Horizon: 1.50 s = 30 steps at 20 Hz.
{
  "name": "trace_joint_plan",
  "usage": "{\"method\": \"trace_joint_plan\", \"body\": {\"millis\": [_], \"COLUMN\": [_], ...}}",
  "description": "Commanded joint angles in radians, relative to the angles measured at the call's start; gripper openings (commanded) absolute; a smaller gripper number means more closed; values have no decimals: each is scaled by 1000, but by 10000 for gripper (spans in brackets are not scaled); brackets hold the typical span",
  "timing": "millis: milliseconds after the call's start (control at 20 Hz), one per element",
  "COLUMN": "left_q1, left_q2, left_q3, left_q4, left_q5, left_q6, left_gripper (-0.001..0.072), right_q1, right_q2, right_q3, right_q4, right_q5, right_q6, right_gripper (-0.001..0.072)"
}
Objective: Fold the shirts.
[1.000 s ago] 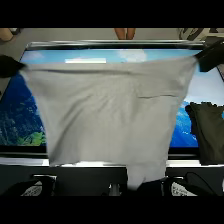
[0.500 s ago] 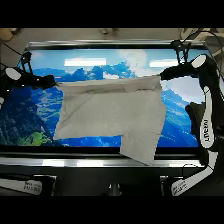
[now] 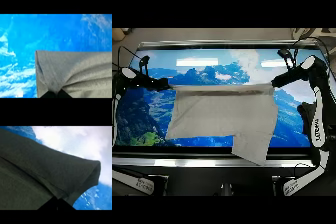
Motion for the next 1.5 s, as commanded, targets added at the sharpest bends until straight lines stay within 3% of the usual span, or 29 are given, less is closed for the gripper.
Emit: {"method": "trace_joint_plan", "body": {"millis": [0, 200, 400, 450, 500, 550, 600, 850, 1150, 1450], "left_q1": [19, 4, -2, 1, 3, 10, 22, 129, 150, 150], "left_q2": [-24, -47, -53, -52, -52, -51, -45, 94, 356, 355], "left_q3": [-8, -86, -98, -98, -93, -82, -68, -134, -730, -809], "left_q4": [67, 66, 66, 64, 65, 66, 66, 119, 117, 60], "left_q5": [-288, -310, -303, -306, -322, -355, -389, -484, -221, -166], "left_q6": [3, -5, -48, -51, -51, -58, -58, -63, 64, 100], "left_gripper": [36, 36, 38, 90, 221, 419, 483, 479, 477, 475], "right_q1": [2, 2, 2, 2, 2, 0, -2, -117, -134, -134], "right_q2": [13, 8, -12, -12, -11, -8, 4, 90, 298, 315], "right_q3": [-34, -183, -195, -195, -195, -192, -186, -214, -563, -590], "right_q4": [-89, -71, -65, -64, -64, -62, -80, -136, -97, -99], "right_q5": [325, 251, 175, 162, 148, 146, 172, 410, 248, 264], "right_q6": [46, 72, 121, 141, 153, 153, 140, 123, 91, 62], "right_gripper": [17, 17, 18, 23, 126, 300, 385, 390, 385, 384]}}
